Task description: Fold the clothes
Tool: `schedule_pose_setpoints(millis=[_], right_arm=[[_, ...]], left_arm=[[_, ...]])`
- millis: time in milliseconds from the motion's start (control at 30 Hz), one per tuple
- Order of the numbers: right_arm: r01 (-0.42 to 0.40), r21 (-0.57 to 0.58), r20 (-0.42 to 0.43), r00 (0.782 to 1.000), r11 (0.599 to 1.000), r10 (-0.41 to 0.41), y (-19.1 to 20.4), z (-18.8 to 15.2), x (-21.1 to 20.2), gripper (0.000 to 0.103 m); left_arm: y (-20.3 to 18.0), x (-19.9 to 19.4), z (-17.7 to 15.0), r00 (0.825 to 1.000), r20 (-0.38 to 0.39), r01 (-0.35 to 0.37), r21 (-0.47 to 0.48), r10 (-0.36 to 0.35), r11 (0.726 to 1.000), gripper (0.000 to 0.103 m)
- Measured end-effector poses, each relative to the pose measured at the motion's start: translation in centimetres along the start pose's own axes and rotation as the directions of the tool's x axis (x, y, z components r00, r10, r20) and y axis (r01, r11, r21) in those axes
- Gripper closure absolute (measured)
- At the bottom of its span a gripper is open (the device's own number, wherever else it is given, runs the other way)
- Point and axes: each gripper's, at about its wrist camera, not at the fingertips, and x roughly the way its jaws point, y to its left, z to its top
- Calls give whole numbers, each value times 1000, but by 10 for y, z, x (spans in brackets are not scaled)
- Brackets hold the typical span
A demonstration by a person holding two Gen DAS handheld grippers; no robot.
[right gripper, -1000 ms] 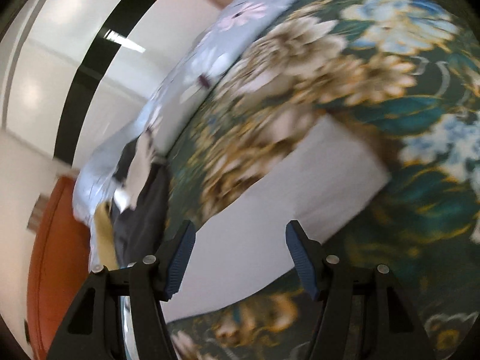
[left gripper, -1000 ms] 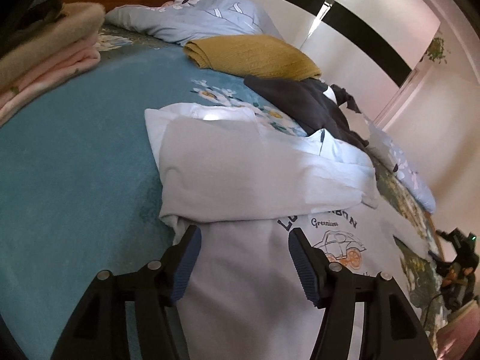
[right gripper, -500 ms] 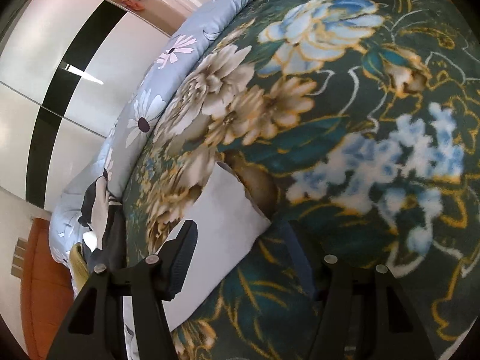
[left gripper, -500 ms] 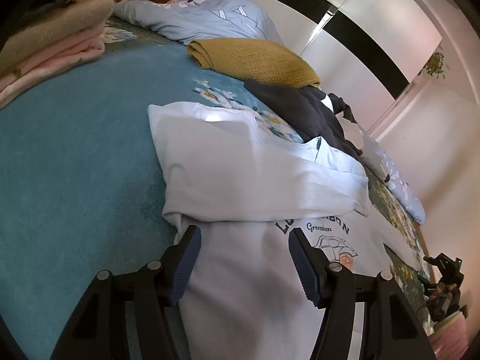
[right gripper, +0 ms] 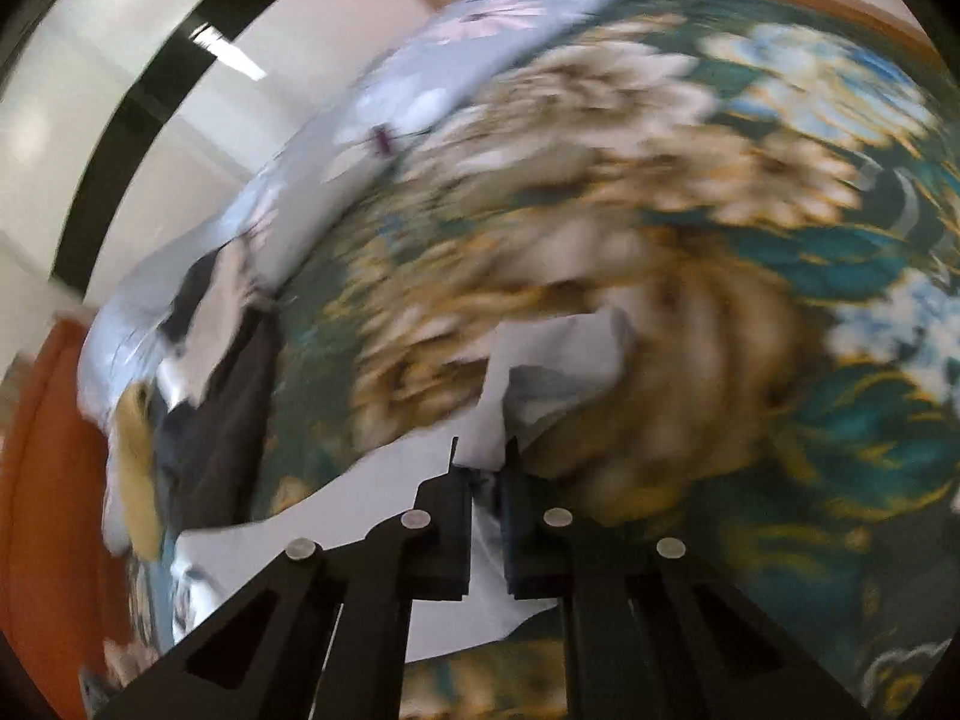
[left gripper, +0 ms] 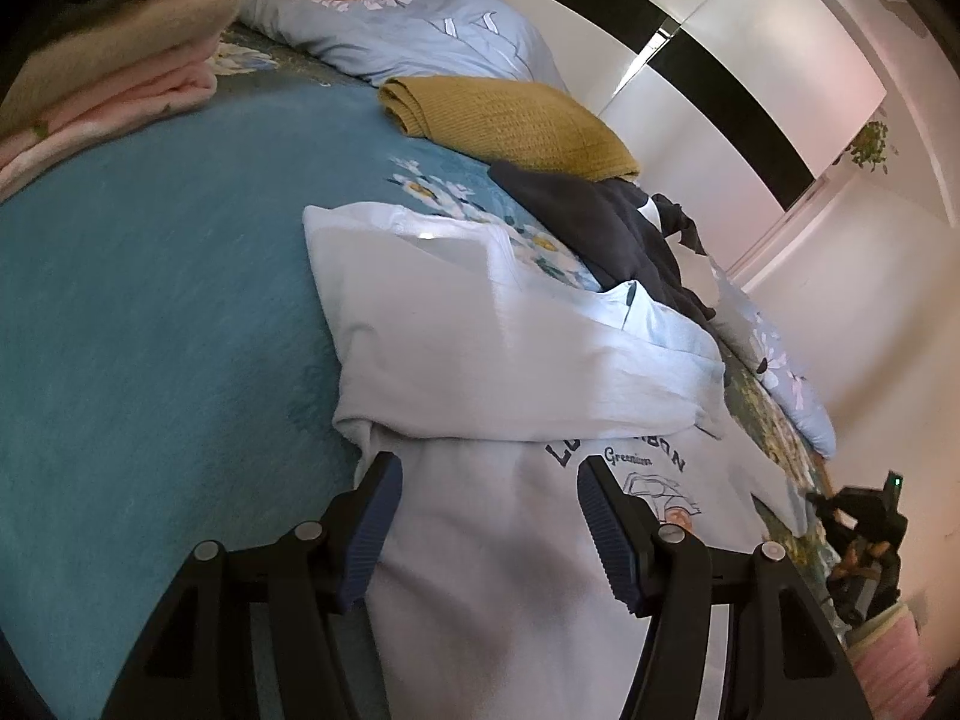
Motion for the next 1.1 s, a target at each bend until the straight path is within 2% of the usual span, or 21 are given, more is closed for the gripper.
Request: schedule_pose_setpoints(millis=[100, 200, 233, 333, 400, 500, 567, 633, 733, 800, 867, 1033, 1100], right_arm=[[-121, -60, -24, 993, 991, 119, 43, -8, -2, 96], [-249, -93, -60, 968, 964, 245, 86, -16, -4, 96], [-317, -103, -86, 947, 943, 310, 107, -21, -3, 96], [-445, -112, -152, 891, 888, 428, 153, -40, 0, 96], [-530, -121, -204, 841, 840, 501, 187, -58, 2, 96], [-639, -129, -282, 757, 758, 590, 239, -90, 6, 96], [-680, -136, -322, 719, 721, 617, 268, -110, 9, 96], [-715, -147, -366, 681, 683, 634, 299, -136, 13, 96], [-708, -225, -420, 690, 669, 590, 339, -180, 21, 96], [-704, -252, -460, 691, 664, 558, 351, -204, 28, 96], [-701, -274, -504, 688, 658, 522, 361, -231, 36, 96], [-644, -368, -552, 732, 671, 400, 374, -280, 57, 96], [-628, -404, -568, 742, 665, 356, 377, -295, 66, 96]], left_arm=[[6, -4, 4, 1000, -11, 27, -34, -27, 999, 37], [14, -9, 10, 997, -23, 66, -84, -68, 994, 37], [17, -13, 13, 997, -20, 74, -94, -76, 993, 36], [24, -26, 27, 995, 4, 100, -105, -101, 989, 36], [27, -36, 37, 993, 19, 115, -92, -114, 989, 34], [29, -47, 51, 997, 23, 77, -1, -77, 997, 34], [37, -54, 53, 998, 43, 52, 36, -54, 998, 34], [56, -58, 49, 995, 65, 76, 3, -76, 997, 34], [86, -54, 42, 993, 46, 113, -86, -109, 990, 34], [97, -52, 41, 995, 23, 101, -120, -99, 988, 34], [102, -56, 44, 991, 34, 136, -137, -133, 981, 34], [103, -65, 49, 985, 56, 171, -119, -166, 978, 34], [104, -64, 50, 983, 49, 181, -125, -176, 976, 34]])
